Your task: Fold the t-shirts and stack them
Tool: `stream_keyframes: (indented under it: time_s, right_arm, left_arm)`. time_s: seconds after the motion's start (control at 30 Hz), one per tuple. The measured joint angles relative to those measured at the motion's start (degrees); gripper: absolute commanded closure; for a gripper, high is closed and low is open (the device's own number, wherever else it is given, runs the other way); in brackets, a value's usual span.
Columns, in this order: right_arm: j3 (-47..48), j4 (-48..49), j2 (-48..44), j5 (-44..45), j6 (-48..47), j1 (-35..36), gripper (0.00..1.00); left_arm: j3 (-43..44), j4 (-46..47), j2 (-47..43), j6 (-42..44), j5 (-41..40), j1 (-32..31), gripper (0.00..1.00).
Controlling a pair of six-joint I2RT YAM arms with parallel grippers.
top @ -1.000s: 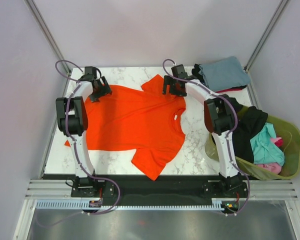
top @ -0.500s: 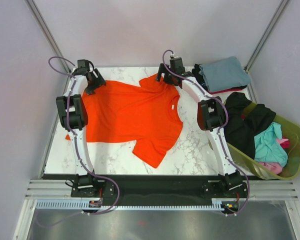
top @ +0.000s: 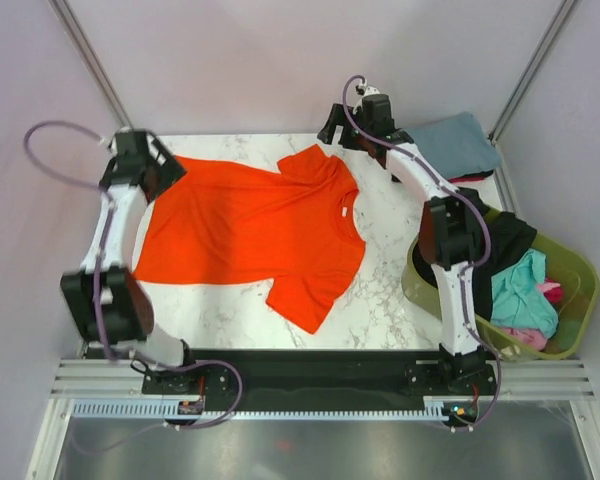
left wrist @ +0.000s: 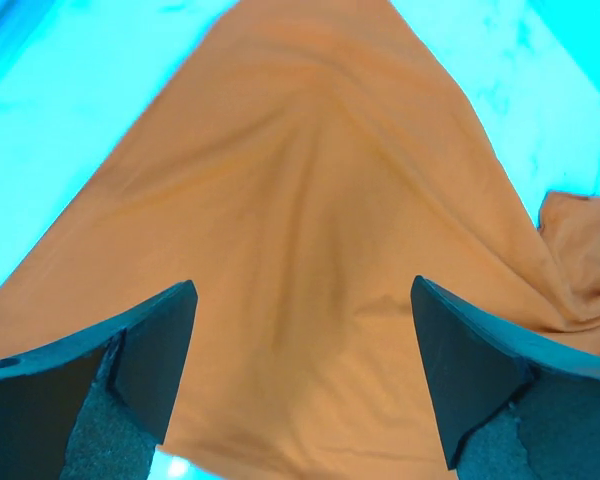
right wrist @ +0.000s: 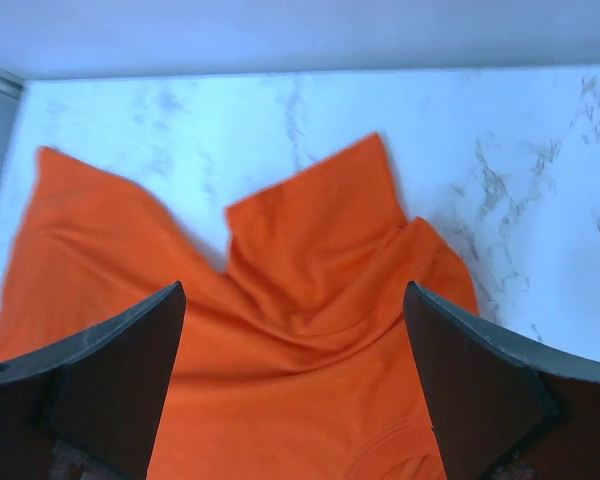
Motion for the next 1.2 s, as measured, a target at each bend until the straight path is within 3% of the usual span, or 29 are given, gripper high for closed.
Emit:
stream_keyframes:
  time_s: [0.17,0.27,0.43,0.63,0.87,1.2]
  right_arm:
    - [-16.74,2.99,-19.87,-1.33,1.51,0.98,0.02]
    - [-29.11,4.72,-32.17,-1.97,2.36,2.82,0.02]
    - [-42.12,5.14,-41.46,-2.38,2.36,8.87,0.02]
    - [-54.47,4.39,-44.39,-2.43,2.32,17.77,0.02]
    - [-66.62,5.20,-48.92,-2.78,2.71,20.06,0.02]
    - [-69.35,5.18,-49.03,-2.82,2.67,20.06,0.02]
  left_arm:
    - [-27.63,5.68,-25.24,-6.34,-5.77,5.68,0.03]
    - [-39.93,6.95,-31.58,-9.70,-6.29,10.88,0.02]
    - [-56.06,10.25,-37.59,-12.74,-3.43,21.46,0.01]
    - [-58.34,16.20,-39.85,-13.09,0.22,28.39,0.03]
    - [-59.21,25.03,-37.27,-16.11,3.21,30.51,0.10]
    - [-60.98,31.52,-28.33,-18.01,4.74,30.56,0.11]
